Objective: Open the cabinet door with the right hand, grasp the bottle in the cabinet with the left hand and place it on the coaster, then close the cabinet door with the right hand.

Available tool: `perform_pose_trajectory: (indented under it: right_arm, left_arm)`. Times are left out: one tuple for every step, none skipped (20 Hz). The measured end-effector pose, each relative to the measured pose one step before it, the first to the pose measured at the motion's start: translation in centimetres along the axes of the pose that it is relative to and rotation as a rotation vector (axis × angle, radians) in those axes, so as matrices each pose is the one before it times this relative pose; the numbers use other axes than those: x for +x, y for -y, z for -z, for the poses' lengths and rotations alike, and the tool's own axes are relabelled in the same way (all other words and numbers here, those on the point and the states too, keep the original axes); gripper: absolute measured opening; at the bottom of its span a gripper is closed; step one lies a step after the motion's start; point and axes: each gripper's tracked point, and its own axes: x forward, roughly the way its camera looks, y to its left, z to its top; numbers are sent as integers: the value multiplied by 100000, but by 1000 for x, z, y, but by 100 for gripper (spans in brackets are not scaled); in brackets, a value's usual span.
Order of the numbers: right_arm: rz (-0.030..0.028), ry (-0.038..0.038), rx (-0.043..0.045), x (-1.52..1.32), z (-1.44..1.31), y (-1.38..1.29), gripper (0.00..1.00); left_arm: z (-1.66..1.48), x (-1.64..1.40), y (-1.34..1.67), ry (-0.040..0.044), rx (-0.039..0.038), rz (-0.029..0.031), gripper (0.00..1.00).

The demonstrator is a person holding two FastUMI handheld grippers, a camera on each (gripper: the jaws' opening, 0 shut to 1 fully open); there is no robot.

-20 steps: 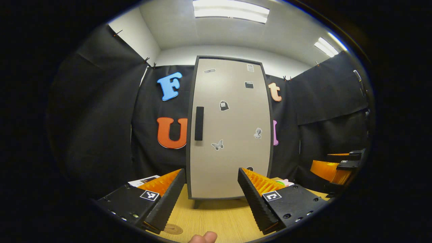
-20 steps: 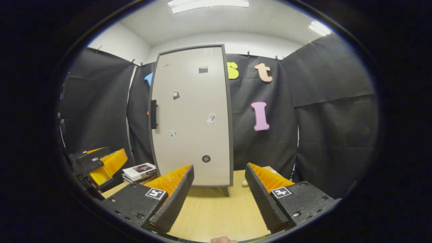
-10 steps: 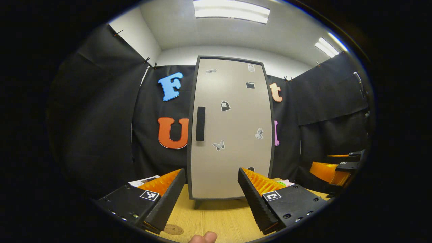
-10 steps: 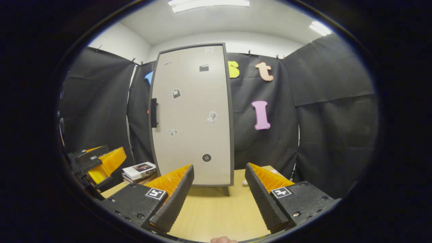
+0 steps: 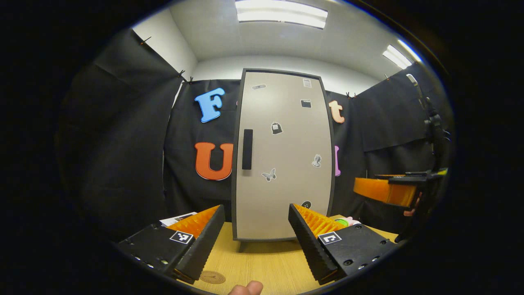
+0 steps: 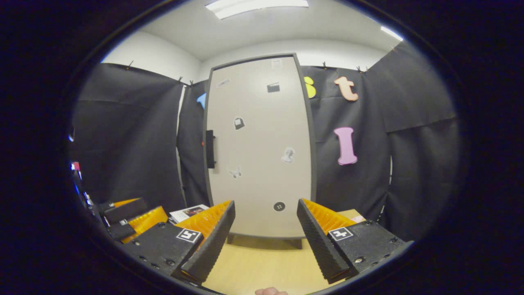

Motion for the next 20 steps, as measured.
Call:
perform_pose_trajectory:
  right_arm:
    - [-4495, 780, 447, 1522, -1134, -762, 94]
    - [-3388, 907, -276, 1484, -1008, -816, 98]
    - [-2019, 1570, -815, 1539, -1150, -661, 98]
    - [-1464, 1187, -1019, 1574, -886, -615, 94]
    - [-1726, -183, -733, 1820, -228, -1038, 98]
    - [-1423, -945, -155, 1862, -191, -757, 94]
    - [-1429, -1238, 371, 1740, -289, -763, 99]
    - [-852, -1197, 775, 1721, -256, -621, 99]
    - [309, -447, 935, 1671, -273, -386, 98]
    - [729, -527, 472, 1544, -220, -353, 99]
    - [991, -779, -98, 1609, -29, -239, 94]
    - [615, -282, -315, 1435, -18, -394, 99]
    - [624, -733, -359, 1405, 99, -382, 94]
    - [213, -1368, -233, 1293, 259, -408, 99]
    - [-471, -1273, 28, 1098, 304, -642, 94]
    - [-286, -1234, 22, 987, 295, -540, 99]
    - [378, -1175, 181, 936, 263, -248, 99]
    - [-8, -737, 274, 754, 159, -402, 99]
    - [253, -685, -27, 707, 151, -214, 99]
    - [600, 5, -308, 667, -1, -78, 99]
  left_arm:
    - [72, -198, -290, -217, 895, -767, 95]
    - [-24, -200, -432, -45, 785, -888, 95]
    - [-51, -223, -298, 4, 671, -817, 95]
    - [5, -258, -403, 244, 542, -797, 95]
    - [-3, -192, -338, -28, 449, -603, 95]
    - [95, -207, -425, -192, 509, -457, 95]
    - [61, -161, -297, -272, 541, -429, 95]
    - [55, -157, -362, -306, 435, -496, 95]
    - [79, -65, -347, -236, 336, -610, 95]
    - [88, -88, -354, -130, 168, -572, 95]
    - [74, -66, -294, -132, -93, -375, 95]
    - [-23, -72, -230, -95, -248, -150, 95]
    - [44, 8, -231, -228, -152, -32, 95]
    - [108, -2, -274, -154, 94, -42, 95]
    - [32, -25, -243, -51, 142, -284, 95]
    - [29, -25, -95, -117, 64, -263, 95]
    - [43, -28, -160, 79, -103, -374, 95]
    - [20, 44, -215, -164, -291, -296, 95]
    - [37, -18, -51, -230, -431, -145, 95]
    - [-27, -96, -166, -72, -221, -318, 95]
